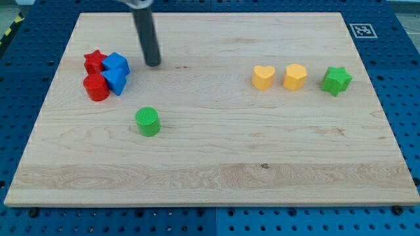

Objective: Push the red circle into the red star

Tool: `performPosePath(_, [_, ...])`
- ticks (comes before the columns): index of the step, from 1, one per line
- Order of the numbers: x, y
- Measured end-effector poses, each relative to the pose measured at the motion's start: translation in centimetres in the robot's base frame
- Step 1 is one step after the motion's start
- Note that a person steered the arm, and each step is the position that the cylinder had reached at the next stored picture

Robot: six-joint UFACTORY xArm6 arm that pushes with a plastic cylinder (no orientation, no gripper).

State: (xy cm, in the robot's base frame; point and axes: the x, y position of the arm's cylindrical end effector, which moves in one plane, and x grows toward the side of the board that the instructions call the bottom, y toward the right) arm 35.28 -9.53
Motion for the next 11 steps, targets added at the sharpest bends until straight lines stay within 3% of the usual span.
performPosePath(1, [4.9,3.9])
performPosePath(2, [9.5,3.5])
performPosePath(3, [11.5,-0.7])
performPosePath(6, [11.4,-10.1])
performPosePath(11, [9.1,-10.4])
